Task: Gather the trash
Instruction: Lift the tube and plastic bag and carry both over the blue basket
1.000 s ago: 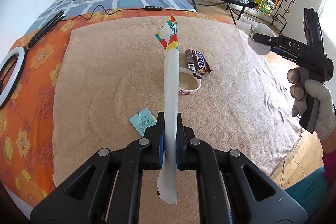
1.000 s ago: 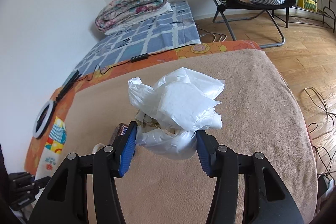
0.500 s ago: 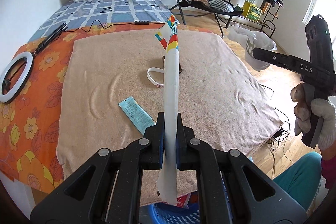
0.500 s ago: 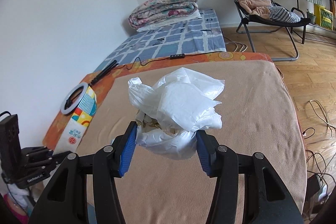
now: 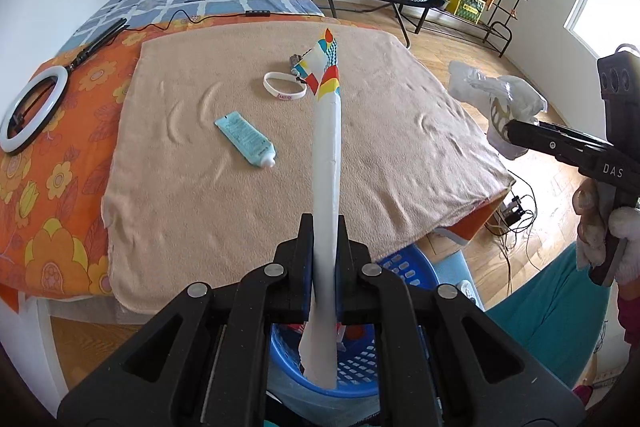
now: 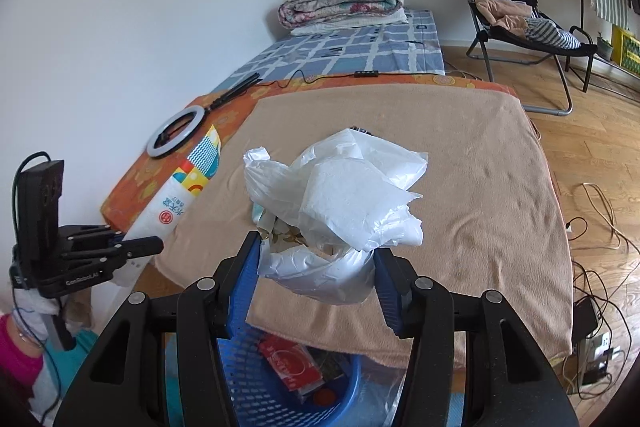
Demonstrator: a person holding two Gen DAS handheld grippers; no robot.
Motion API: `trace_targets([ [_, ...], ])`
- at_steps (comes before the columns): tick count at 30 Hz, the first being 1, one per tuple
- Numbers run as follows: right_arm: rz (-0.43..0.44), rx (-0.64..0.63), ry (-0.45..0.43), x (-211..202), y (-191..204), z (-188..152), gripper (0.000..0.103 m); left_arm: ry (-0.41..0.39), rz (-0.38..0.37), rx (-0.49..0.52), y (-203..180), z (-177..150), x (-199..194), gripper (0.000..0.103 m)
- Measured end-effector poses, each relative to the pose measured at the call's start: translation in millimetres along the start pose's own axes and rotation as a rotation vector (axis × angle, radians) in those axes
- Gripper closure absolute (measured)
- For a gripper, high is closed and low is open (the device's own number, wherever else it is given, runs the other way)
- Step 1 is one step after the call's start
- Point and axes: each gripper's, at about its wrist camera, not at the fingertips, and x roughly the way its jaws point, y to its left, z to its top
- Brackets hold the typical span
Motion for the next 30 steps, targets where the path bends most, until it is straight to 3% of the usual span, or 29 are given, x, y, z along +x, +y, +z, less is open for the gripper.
trace_targets([
  [15,0.042,-0.002,0.195,10.9,13.7,-95.3,0.051,0.146,-0.085,-0.029,-23.4,-76.0,29.3,0.097],
  [30,0.066,-0.010,0.360,45.9,22.3,-149.1,0.051,0.282,-0.116,-0.024,-31.9,-126.4,49.2,0.097],
])
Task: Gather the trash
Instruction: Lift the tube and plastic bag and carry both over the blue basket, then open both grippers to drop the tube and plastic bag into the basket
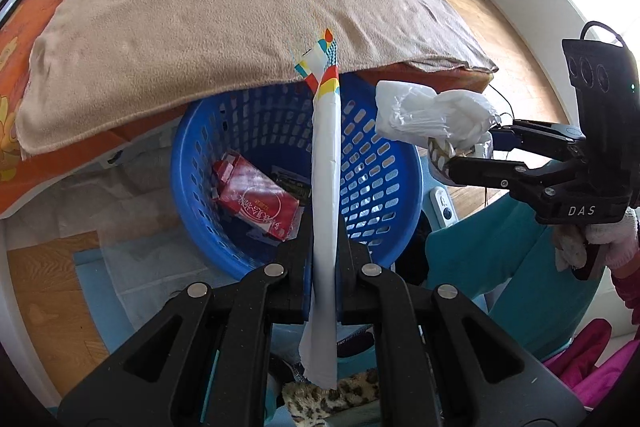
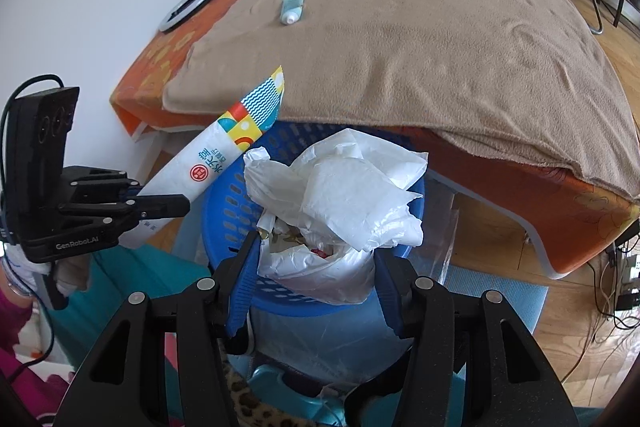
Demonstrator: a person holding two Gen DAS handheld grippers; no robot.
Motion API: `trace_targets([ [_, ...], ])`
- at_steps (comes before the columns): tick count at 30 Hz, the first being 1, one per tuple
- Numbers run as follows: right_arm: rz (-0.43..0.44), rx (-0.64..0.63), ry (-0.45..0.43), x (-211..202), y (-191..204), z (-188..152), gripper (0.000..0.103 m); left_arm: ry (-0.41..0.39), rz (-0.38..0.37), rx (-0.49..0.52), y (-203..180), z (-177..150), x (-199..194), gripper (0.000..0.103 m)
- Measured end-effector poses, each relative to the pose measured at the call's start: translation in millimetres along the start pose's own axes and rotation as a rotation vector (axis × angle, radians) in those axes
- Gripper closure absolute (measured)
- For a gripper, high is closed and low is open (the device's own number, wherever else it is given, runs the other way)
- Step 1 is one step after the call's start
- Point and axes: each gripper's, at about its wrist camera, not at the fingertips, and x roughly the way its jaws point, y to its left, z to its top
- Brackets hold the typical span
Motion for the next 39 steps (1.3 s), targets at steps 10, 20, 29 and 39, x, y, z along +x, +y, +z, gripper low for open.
trace_targets([
  [10,-0.013,-0.009,0.036,18.5,-2.1,-4.1,0.051,0.108,0.016,-0.033,6.6,-10.5,33.7,0.097],
  [20,-0.038,-0.004,0.054,37.9,-3.7,1.0,0.050,0.171,0.033,-0.082,13.3,1.4,51.4,0.097],
  [29,-0.061,-0.002,0.054,49.5,-6.9,8.6,0.048,0.168,0.084,-0.068,10.5,23.9,62.6,0.097],
  [39,-0.086,0.035,0.031,50.8,-17.3,14.4,0.046,0.147,0.121,-0.057,8.3,40.6,73.9,0.090],
])
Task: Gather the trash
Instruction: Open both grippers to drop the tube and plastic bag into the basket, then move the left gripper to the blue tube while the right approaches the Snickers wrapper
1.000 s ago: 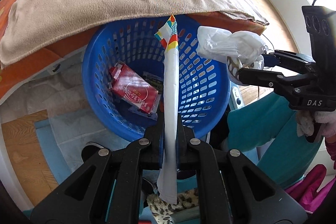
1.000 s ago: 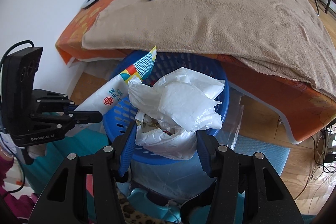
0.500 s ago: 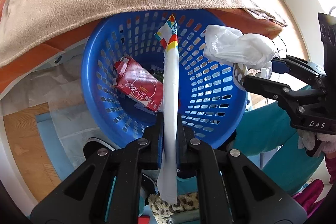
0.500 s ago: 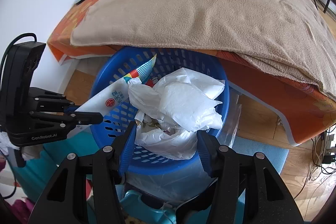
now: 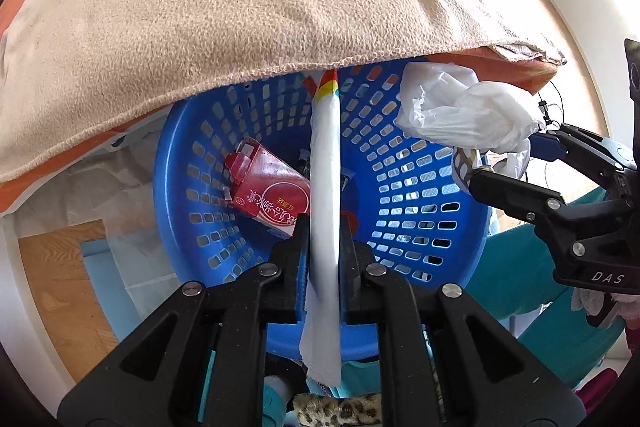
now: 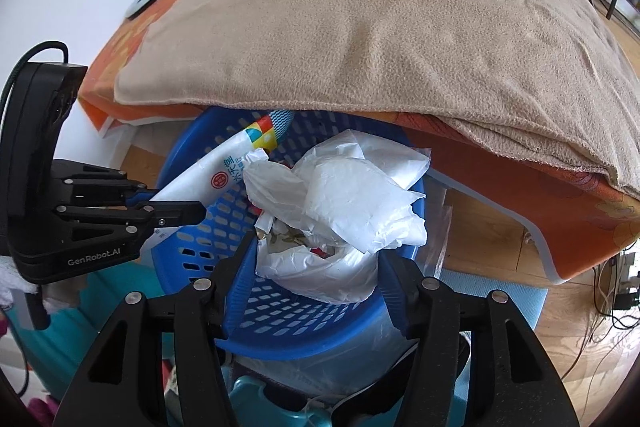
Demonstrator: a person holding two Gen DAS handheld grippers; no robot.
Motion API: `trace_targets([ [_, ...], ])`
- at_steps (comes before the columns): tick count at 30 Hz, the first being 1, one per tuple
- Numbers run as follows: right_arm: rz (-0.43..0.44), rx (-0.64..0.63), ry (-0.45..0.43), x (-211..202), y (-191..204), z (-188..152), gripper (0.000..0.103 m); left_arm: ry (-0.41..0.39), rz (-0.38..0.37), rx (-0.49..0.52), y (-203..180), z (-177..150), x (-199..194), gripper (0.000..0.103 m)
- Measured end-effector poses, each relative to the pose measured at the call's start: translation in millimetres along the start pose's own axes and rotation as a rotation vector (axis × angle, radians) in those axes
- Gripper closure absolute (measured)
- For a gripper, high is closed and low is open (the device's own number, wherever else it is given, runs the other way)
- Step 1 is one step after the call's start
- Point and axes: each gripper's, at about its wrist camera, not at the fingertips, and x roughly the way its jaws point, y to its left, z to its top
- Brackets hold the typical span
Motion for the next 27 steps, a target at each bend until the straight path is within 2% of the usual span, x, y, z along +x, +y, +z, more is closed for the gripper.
trace_targets([
  [4,-0.017,0.014,0.000,0.3,-3.4,2.4,0.042,-0.032,0.017,-0.003,2.5,2.6,-3.5,0.056],
  [5,-0.019,0.018,0.000,0.5,-4.2,2.8,0.042,-0.042,0.018,-0.007,3.9,3.1,-5.1,0.052],
  [19,-0.013,0.030,-0.029,-2.3,-0.6,10.9,0.040,-0.089,0.019,-0.052,16.7,7.6,-19.7,0.052],
  [27,0.008,0.044,-0.072,-19.7,-2.6,12.6,0.040,-0.123,0.017,-0.064,15.9,8.9,-34.5,0.052],
])
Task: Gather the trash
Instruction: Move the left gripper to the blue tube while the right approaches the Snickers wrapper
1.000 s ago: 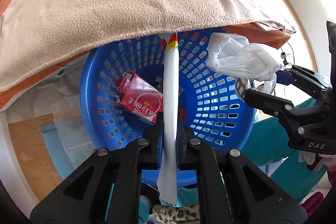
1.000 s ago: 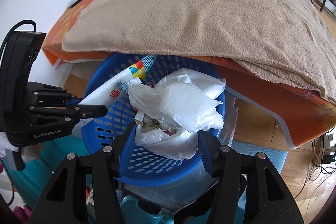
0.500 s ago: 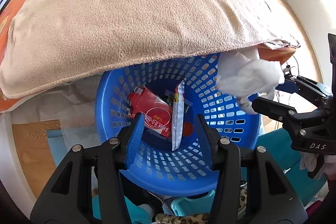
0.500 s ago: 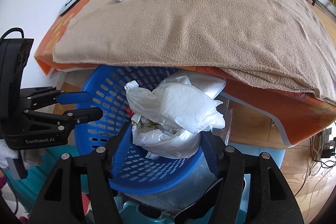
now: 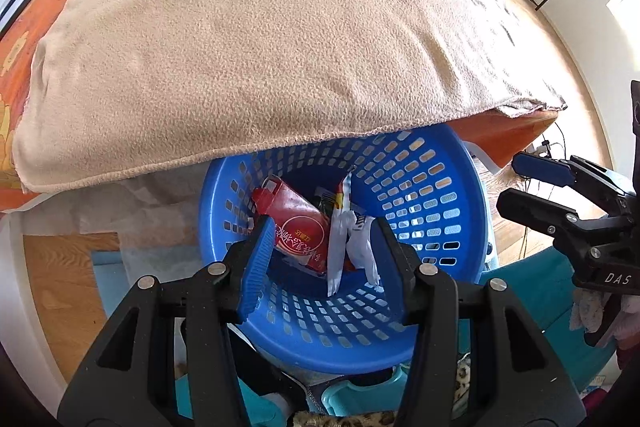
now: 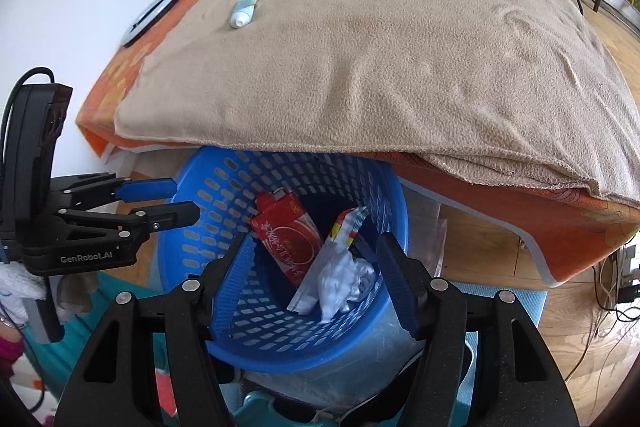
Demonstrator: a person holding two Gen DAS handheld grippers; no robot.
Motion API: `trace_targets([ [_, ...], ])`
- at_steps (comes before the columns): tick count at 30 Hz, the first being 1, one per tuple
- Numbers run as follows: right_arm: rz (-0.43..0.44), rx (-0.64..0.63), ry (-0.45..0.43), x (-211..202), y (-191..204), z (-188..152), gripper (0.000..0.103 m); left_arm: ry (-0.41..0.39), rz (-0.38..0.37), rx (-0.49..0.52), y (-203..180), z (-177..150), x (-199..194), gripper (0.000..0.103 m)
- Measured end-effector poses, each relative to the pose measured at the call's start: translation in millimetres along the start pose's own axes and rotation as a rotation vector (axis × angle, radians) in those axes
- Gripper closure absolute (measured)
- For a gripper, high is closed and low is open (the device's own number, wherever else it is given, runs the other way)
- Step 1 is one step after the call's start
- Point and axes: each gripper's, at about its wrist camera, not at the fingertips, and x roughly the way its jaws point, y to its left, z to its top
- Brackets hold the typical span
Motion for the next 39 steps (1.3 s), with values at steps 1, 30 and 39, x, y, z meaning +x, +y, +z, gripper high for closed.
trace_targets([
  [1,0.001,-0.001,-0.009,-3.2,-0.1,1.2,0.040,-0.005,-0.002,-0.002,0.3,0.7,-1.8,0.052],
  [30,-0.016,-0.018,-0.204,-73.4,-7.0,113.6,0.031,-0.169,-0.004,-0.110,32.4,108.8,-49.5,0.041],
  [39,0.005,0.021,-0.229,-64.9,-16.0,175.5,0.031,-0.189,-0.030,-0.204,56.0,150.4,-37.9,0.041],
])
